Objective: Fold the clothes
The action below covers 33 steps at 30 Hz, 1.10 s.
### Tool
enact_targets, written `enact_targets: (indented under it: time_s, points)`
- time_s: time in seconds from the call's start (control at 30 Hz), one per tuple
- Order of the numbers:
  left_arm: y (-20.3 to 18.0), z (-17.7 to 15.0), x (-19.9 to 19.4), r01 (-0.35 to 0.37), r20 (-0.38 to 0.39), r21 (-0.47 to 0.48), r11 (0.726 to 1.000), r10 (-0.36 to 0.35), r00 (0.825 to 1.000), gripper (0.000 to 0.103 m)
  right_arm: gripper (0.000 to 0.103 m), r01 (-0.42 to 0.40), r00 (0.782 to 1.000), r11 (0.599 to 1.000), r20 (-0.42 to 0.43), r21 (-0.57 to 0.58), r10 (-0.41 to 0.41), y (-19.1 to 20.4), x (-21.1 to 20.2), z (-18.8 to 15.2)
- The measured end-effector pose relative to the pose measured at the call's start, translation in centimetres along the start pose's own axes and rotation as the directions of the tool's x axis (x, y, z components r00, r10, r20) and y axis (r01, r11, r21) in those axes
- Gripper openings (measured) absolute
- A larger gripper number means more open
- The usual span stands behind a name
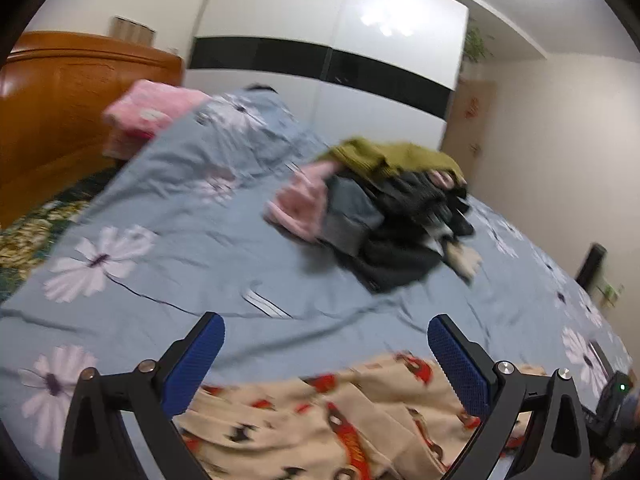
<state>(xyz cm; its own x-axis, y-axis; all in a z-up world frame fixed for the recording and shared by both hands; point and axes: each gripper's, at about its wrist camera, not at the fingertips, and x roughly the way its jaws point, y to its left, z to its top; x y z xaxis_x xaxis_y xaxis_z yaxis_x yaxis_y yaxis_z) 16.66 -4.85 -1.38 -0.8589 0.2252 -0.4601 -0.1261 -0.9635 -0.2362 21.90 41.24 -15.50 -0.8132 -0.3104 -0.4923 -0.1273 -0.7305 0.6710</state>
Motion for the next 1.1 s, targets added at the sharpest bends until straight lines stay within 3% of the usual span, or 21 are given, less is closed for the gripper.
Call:
enact_targets:
  time_s: [0.1, 0.2, 0.3, 0.37, 0.53, 0.6, 0.67, 0.7, 0.73, 0.97, 1.1]
  points:
    - [1.3, 0.3, -0.4, -0.021, -0.003, -0.012, 1.0, 0.021, 1.0, 0.103, 0.057, 0.09, 0.995, 0.996, 0.042, -0.011, -0.089, -0.3, -0.8, 0.7]
    - [2.0, -0.1, -0.6, -0.031, -0.013, -0.023, 0.999, 0.03, 0.999, 0.103, 0.058, 0.119, 0.992, 0.993, 0.038, -0.02, -0.118, -1.3, -1.1, 1.4]
    - [2.3, -0.4, -0.5, -0.032, -0.024, -0.038, 0.999, 0.031, 0.999, 0.103, 0.064, -0.014, 0.999, 1.0, -0.029, 0.023, 0.015, -2.1, 0.2, 1.9]
    - [2.1, -0.6, -0.3, -0.033, -0.034, -0.039, 0.999, 0.032, 0.999, 0.103, 0.07, -0.117, 0.99, 0.993, -0.075, 0.034, 0.119, -1.9, 1.4, 2.2]
    - [1.3, -0.9, -0.2, -0.042, -0.041, 0.003, 0.999, 0.042, 0.998, 0.103, 0.074, -0.244, 0.964, 0.969, -0.101, 0.037, 0.247, -0.9, 2.4, 2.4]
    - [1.1, -0.9, -0.3, -0.051, -0.037, 0.022, 0.998, 0.052, 0.998, 0.103, 0.073, -0.226, 0.968, 0.974, -0.104, 0.02, 0.227, -0.5, 2.6, 2.2]
    - [1.0, -0.8, -0.3, -0.051, -0.035, 0.023, 0.998, 0.052, 0.998, 0.103, 0.068, -0.193, 0.976, 0.981, -0.107, -0.015, 0.19, 0.1, 2.9, 2.0]
    - [1.0, -0.7, -0.3, -0.051, -0.034, 0.021, 0.998, 0.052, 0.998, 0.103, 0.052, -0.181, 0.978, 0.983, -0.11, -0.023, 0.177, 0.2, 3.0, 1.9]
    - [1.1, -0.7, -0.4, -0.053, -0.032, 0.02, 0.998, 0.054, 0.998, 0.103, 0.042, -0.17, 0.979, 0.985, -0.114, -0.024, 0.166, 0.2, 3.2, 1.9]
    - [2.5, -0.5, -1.5, -0.094, -0.01, 0.011, 0.996, 0.094, 0.996, 0.103, 0.032, -0.105, 0.991, 0.994, -0.089, -0.037, 0.102, 0.6, 2.3, 1.8]
    - [4.7, -0.3, -2.6, -0.138, -0.001, -0.026, 0.99, 0.138, 0.99, 0.103, 0.032, -0.056, 0.998, 0.991, -0.029, -0.118, 0.053, 4.4, 0.3, 2.1]
